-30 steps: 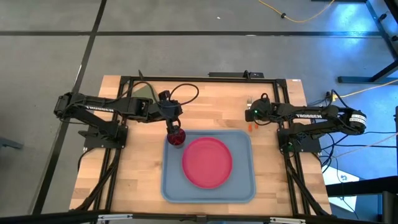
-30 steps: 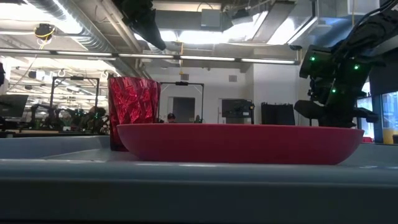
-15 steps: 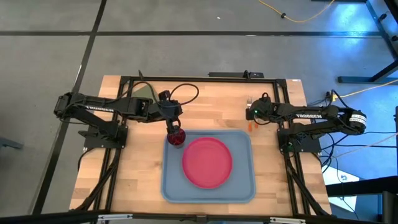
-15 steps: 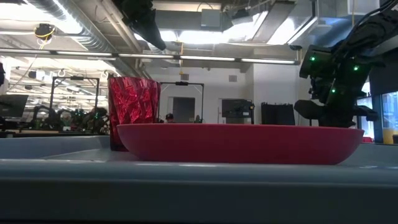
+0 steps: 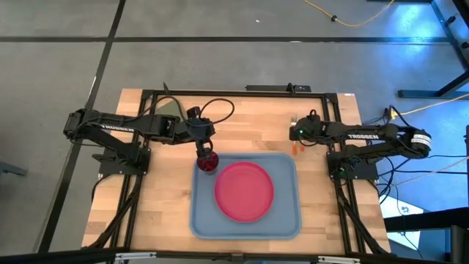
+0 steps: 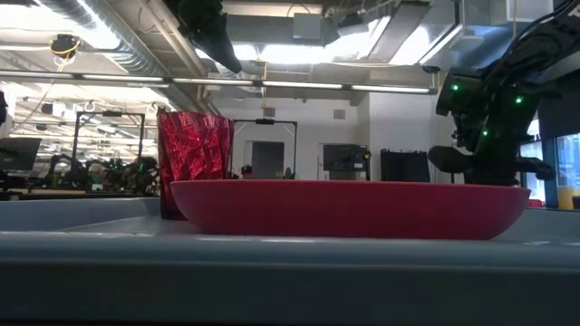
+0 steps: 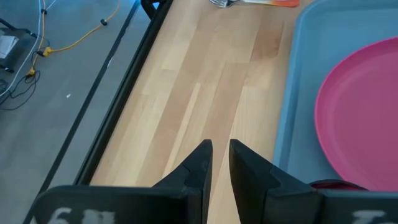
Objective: Pick and place plate/cup/fork/spoon on tray
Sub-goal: Put the orange spoon on the blue serving tray to the right of the pink plate
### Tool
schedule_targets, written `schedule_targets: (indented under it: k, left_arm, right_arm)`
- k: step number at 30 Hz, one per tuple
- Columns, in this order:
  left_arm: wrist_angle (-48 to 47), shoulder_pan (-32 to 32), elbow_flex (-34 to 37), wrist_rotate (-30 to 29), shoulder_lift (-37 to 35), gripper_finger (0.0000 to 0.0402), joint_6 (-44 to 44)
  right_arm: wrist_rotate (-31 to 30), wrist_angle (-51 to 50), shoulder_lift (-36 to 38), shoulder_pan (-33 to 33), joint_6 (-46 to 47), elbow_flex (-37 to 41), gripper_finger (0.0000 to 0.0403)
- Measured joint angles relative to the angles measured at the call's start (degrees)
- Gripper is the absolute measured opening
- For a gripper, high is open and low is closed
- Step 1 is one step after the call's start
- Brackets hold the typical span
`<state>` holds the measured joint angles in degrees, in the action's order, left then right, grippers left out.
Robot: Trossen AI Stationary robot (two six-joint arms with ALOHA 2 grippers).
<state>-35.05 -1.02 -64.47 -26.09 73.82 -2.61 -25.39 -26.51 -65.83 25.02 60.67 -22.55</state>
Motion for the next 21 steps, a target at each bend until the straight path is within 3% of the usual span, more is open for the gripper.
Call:
schedule_targets:
  k: [21]
  left_arm:
    - [0.0,-0.01,0.0,0.02,0.0,0.0047,-0.22]
  right_arm:
    - [0.97,3.25,-8.3,-0.04,0.52,-0.3,0.0054]
